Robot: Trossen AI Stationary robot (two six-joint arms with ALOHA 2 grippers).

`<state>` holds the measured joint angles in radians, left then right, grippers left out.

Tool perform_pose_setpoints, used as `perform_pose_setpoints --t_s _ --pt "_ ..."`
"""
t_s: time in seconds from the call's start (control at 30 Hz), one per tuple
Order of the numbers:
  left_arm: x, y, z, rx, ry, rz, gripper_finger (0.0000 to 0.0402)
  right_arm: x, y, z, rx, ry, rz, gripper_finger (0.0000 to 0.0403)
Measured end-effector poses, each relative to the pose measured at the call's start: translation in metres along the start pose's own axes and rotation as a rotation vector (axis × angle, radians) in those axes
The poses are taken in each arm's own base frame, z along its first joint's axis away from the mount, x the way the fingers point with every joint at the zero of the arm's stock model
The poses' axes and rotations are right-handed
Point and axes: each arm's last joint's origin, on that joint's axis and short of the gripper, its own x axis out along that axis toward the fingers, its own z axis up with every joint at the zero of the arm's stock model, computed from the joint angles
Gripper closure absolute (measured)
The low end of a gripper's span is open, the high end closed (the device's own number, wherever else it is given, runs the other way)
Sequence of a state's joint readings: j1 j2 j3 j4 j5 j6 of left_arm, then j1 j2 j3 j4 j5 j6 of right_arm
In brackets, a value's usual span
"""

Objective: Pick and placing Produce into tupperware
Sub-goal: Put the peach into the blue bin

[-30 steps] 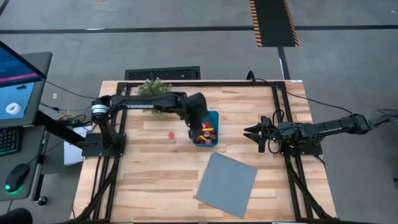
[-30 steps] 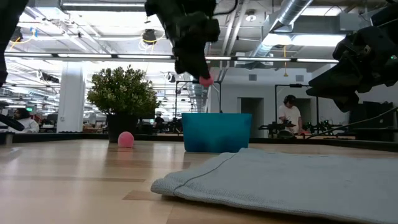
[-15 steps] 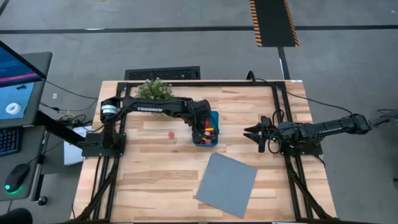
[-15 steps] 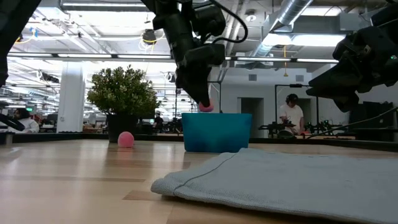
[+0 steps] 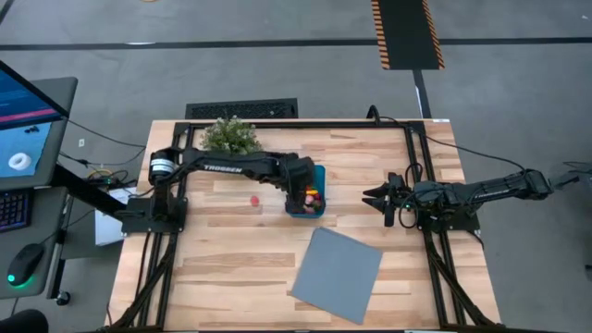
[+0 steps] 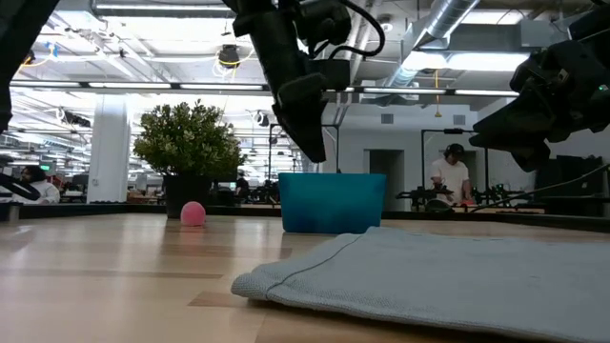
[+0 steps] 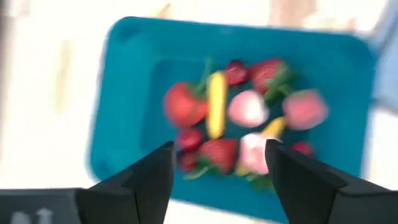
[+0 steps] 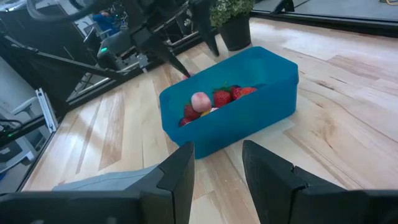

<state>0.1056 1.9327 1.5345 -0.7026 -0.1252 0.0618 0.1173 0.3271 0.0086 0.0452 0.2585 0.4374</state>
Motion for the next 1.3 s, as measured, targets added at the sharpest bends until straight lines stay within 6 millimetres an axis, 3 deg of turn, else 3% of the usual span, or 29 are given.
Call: perform_pose_setpoints --t_s 0.23,0.5,0.63,0.87,1.03,1.3 --pt "-0.017 -0.009 -0.008 0.118 0.083 0.242 0.0152 0.000 0.000 0.000 0.000 0.000 0.000 0.0244" --pt "-0.042 -0.031 -0.018 0.184 0.129 0.089 0.0152 0.000 0.000 0.000 0.000 0.000 0.000 0.0244" --pt "-0.069 -0.032 -0.026 0.155 0.063 0.008 0.0152 0.000 0.000 0.000 0.000 0.000 0.000 0.0244" --pt "-0.111 -0.024 -0.070 0.047 -0.094 -0.017 0.0152 0.000 0.000 0.000 0.000 0.000 0.000 0.0244" --pt "-0.126 -0.016 -0.102 -0.029 -0.207 -0.004 0.0152 0.000 0.000 0.000 0.000 0.000 0.000 0.0244" --pt "-0.117 -0.011 -0.143 -0.220 -0.154 0.141 0.0152 0.000 0.000 0.000 0.000 0.000 0.000 0.0244"
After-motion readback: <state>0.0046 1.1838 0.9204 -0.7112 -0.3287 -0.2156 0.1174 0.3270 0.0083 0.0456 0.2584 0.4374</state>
